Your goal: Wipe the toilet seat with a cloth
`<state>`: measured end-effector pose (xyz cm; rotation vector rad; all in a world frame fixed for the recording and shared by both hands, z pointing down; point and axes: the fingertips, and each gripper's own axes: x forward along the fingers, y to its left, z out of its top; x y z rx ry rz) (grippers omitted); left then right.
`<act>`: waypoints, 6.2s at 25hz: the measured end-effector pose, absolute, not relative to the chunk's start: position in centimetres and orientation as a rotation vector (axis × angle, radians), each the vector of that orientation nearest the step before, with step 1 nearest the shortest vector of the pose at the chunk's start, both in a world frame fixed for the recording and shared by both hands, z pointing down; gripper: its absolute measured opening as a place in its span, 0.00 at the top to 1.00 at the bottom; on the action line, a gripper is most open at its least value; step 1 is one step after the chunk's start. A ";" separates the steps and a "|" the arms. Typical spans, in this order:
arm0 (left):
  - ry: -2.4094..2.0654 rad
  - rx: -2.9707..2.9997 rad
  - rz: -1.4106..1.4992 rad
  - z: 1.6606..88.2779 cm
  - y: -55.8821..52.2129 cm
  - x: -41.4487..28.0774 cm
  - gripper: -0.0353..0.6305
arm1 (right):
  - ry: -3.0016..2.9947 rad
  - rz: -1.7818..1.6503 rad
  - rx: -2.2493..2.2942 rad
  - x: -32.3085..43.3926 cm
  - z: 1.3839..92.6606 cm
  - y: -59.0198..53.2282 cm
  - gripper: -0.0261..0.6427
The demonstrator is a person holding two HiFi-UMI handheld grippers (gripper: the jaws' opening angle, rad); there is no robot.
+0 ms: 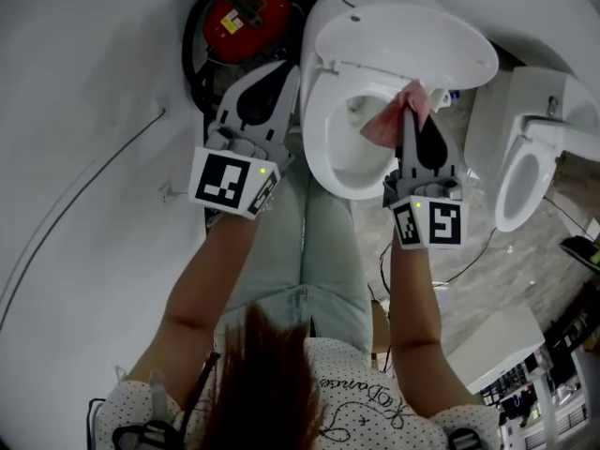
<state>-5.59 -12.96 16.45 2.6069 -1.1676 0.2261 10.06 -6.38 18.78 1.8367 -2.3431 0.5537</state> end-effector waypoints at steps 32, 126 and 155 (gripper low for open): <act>-1.249 2.481 0.336 39.6 -13.8 -6.4 0.94 | -2.310 0.596 1.567 7.3 43.2 -9.3 0.87; -1.134 2.501 0.451 43.2 -11.2 -1.2 0.94 | -2.102 0.179 1.282 10.7 54.9 -9.6 0.87; -1.101 2.529 0.460 43.1 -9.9 0.9 0.94 | -2.018 0.184 1.353 16.8 55.2 -7.8 0.87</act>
